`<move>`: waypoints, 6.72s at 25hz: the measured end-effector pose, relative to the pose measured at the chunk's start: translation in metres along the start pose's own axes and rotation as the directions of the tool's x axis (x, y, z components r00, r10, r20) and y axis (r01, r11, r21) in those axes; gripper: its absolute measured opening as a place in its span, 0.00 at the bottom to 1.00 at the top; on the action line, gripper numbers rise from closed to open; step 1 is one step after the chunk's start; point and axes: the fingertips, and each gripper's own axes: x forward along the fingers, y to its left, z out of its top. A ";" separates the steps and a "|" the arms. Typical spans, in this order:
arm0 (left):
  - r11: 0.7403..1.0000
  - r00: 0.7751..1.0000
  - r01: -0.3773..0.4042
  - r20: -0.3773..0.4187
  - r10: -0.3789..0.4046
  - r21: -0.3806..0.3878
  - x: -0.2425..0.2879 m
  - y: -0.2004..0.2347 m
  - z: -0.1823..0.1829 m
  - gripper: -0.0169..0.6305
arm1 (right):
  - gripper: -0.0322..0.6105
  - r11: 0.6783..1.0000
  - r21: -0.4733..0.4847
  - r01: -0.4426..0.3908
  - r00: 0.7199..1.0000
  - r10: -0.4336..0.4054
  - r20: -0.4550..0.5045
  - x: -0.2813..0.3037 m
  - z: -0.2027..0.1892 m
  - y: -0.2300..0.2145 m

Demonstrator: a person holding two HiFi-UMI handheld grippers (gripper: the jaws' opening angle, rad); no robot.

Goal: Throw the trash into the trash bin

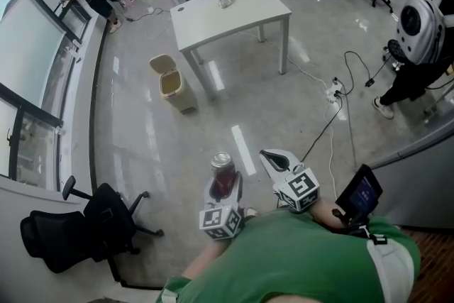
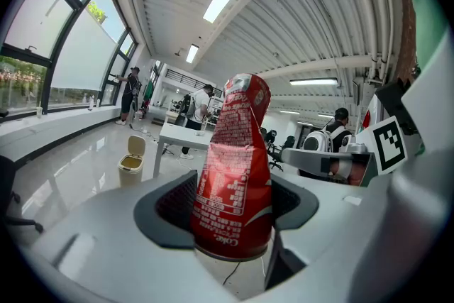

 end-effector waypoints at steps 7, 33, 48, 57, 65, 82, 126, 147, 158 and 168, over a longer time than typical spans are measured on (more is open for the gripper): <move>1.000 1.000 -0.005 0.003 0.005 -0.001 0.003 0.000 0.003 0.45 | 0.05 1.000 -0.006 -0.007 1.000 0.007 -0.003 0.003 0.000 -0.003; 0.995 0.994 -0.083 0.061 0.086 -0.051 -0.052 0.110 0.021 0.45 | 0.05 0.997 -0.051 -0.059 0.998 0.059 -0.004 0.082 0.011 0.087; 0.990 0.987 -0.136 0.083 0.140 -0.048 0.003 0.157 0.054 0.45 | 0.05 0.991 -0.062 -0.117 0.993 0.118 0.007 0.159 0.028 0.060; 0.988 0.984 -0.151 0.094 0.153 -0.030 0.069 0.166 0.086 0.45 | 0.05 0.988 -0.065 -0.139 0.990 0.140 0.015 0.202 0.044 0.010; 0.984 0.979 -0.177 0.100 0.180 -0.034 0.117 0.173 0.097 0.45 | 0.05 0.981 -0.070 -0.183 0.983 0.184 0.005 0.234 0.051 -0.026; 0.965 0.961 -0.255 0.092 0.260 -0.065 0.151 0.210 0.109 0.45 | 0.05 0.970 -0.008 -0.241 0.969 0.241 -0.048 0.286 0.041 -0.043; 0.988 0.987 -0.120 0.092 0.129 -0.092 0.192 0.417 0.187 0.45 | 0.05 0.990 -0.051 -0.128 0.991 0.127 -0.032 0.497 0.087 0.027; 0.983 0.979 -0.168 0.105 0.175 -0.071 0.346 0.450 0.248 0.45 | 0.05 0.981 -0.038 -0.192 0.981 0.192 -0.002 0.614 0.125 -0.090; 0.980 0.979 -0.184 0.071 0.189 -0.075 0.392 0.448 0.250 0.45 | 0.05 0.978 -0.011 -0.209 0.977 0.209 -0.029 0.636 0.121 -0.127; 0.983 0.983 -0.170 0.055 0.174 -0.072 0.416 0.474 0.263 0.45 | 0.05 0.980 -0.004 -0.198 0.979 0.197 -0.049 0.668 0.124 -0.136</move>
